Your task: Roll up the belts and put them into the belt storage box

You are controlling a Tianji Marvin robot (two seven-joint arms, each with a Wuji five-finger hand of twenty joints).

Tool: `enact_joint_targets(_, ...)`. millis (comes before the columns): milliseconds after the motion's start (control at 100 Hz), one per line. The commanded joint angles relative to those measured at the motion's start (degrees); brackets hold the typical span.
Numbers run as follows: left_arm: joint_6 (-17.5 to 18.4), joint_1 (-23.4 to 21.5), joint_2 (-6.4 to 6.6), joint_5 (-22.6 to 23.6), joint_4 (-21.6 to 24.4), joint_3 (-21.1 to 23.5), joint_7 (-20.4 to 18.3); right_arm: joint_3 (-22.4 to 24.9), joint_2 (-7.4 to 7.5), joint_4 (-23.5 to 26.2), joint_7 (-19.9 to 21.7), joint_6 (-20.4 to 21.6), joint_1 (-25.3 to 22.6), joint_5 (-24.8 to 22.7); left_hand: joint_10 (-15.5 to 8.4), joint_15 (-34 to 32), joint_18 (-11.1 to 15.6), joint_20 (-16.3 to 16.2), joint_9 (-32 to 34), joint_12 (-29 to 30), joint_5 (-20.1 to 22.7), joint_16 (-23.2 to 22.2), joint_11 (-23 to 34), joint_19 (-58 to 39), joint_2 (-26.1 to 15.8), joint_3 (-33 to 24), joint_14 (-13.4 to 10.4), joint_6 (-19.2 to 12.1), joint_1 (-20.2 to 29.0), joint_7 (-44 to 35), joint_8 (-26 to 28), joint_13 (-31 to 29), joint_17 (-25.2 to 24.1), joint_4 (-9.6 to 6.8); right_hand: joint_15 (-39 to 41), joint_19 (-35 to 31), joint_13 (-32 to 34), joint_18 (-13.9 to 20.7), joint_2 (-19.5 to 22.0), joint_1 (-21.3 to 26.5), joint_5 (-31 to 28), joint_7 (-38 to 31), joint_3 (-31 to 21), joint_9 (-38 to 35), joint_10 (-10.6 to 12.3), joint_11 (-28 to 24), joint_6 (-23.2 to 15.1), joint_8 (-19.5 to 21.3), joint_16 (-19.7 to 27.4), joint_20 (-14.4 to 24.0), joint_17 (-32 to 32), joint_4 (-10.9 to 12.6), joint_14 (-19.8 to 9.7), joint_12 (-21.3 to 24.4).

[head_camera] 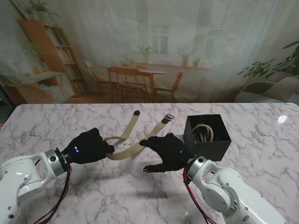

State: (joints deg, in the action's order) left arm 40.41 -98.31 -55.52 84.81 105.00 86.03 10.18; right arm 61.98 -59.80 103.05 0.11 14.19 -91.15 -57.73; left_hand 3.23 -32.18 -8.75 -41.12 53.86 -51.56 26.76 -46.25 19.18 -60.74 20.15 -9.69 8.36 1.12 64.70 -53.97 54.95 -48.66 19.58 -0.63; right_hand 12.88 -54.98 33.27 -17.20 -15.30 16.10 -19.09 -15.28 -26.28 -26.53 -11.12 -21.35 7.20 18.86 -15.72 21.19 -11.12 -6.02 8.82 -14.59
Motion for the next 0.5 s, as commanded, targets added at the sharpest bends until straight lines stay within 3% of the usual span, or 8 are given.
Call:
enact_joint_targets(0, 1.18, 0.61, -0.51, -0.82, 1.55, -1.12, -0.98, -0.82, -0.53, 0.12, 1.43, -0.74, 1.14, 1.46, 2.37, -1.54, -0.94, 0.10, 2.45, -0.82, 0.64, -0.64, 1.92, -2.06, -0.20, -3.59, -0.27, 0.20, 1.42, -1.98, 0.84, -1.32, 0.09, -0.09, -2.29, 1.23, -2.45, -1.97, 2.58, -1.38, 1.38, 0.80, 1.73, 2.04, -1.12, -0.48, 0.69, 1.17, 1.21, -0.63, 1.42, 1.31, 1.09, 0.53)
enact_joint_targets(90, 1.97, 1.62, -0.69, -2.07, 1.80, -2.03, -2.64, -1.78, -0.63, -0.42, 2.74, -1.00, 2.18, 4.06, 2.43, -1.80, -0.95, 0.07, 2.35, -0.97, 0.65, -0.91, 2.25, -2.15, -0.27, -3.68, -0.14, 0.20, 1.36, -1.97, 0.86, -1.36, 0.05, -0.08, -2.43, 1.75, -3.03, -2.07, 1.96, -2.02, 1.61, -0.26, 2.03, 3.21, -1.23, -0.51, -1.17, 2.54, 1.23, -0.69, 1.88, 1.32, 1.12, 0.55)
enact_joint_targets(170, 2.35, 2.54, -0.77, -2.84, 1.87, -3.04, -4.01, -2.59, -0.73, -0.98, 3.20, -1.00, 2.97, 5.75, 2.36, -2.01, -0.91, 0.06, 2.20, -1.05, 0.62, -1.20, 2.50, -2.18, -0.44, -3.73, -0.22, 0.22, 1.28, -1.94, 0.87, -1.16, -0.08, -0.03, -2.41, 1.58, -3.65, -1.98, 1.61, -2.22, -0.39, -2.10, 1.90, 6.46, -1.75, 0.27, -7.23, 4.14, 1.11, -0.35, 1.84, 1.22, 1.25, 0.86)
enact_joint_targets(260, 2.69, 3.29, -0.78, -3.19, 1.98, -4.18, -4.59, -3.25, -0.79, -1.37, 3.34, -0.97, 3.51, 6.55, 2.29, -2.18, -0.88, 0.03, 2.04, -1.14, 0.44, -1.46, 2.74, -2.29, -0.47, -3.73, -0.29, 0.24, 1.19, -1.82, 0.97, -1.12, -0.02, 0.01, -2.26, 1.50, -4.13, -2.07, 1.39, -2.46, -1.29, -3.01, 2.02, 8.39, -2.05, 0.54, -9.77, 4.79, 0.89, -0.06, 2.20, 1.07, 1.31, 1.08)
enact_joint_targets(370, 3.25, 4.00, -0.86, -3.96, 1.96, -5.45, -5.05, -4.05, -0.77, -1.63, 4.79, -0.91, 4.20, 8.72, 2.30, -2.27, -0.82, 0.03, 1.85, -1.16, 0.36, -1.67, 2.88, -2.32, -0.54, -3.76, -0.27, 0.27, 1.10, -1.76, 1.11, -1.07, -0.09, 0.02, -2.42, 1.96, -4.90, -2.37, 0.78, -2.79, -2.35, -3.92, 1.87, 9.05, -2.11, 0.71, -9.52, 5.31, 0.79, 0.05, 2.86, 1.02, 1.41, 1.44)
enact_joint_targets(490, 4.03, 4.29, -0.92, -4.45, 1.99, -6.25, -4.64, -5.15, -0.62, -1.78, 7.01, -1.35, 5.28, 10.67, 2.27, -2.31, -0.73, 0.03, 1.75, -1.18, 0.25, -1.84, 3.06, -2.34, -0.57, -3.79, -0.36, 0.21, 1.06, -1.74, 1.33, -1.00, -0.11, 0.04, -2.83, 2.75, -6.02, -2.65, 0.06, -2.82, -3.45, -4.36, 1.50, 10.07, -2.11, 1.22, -11.82, 5.40, 0.81, 0.05, 3.89, 0.94, 1.46, 1.88)
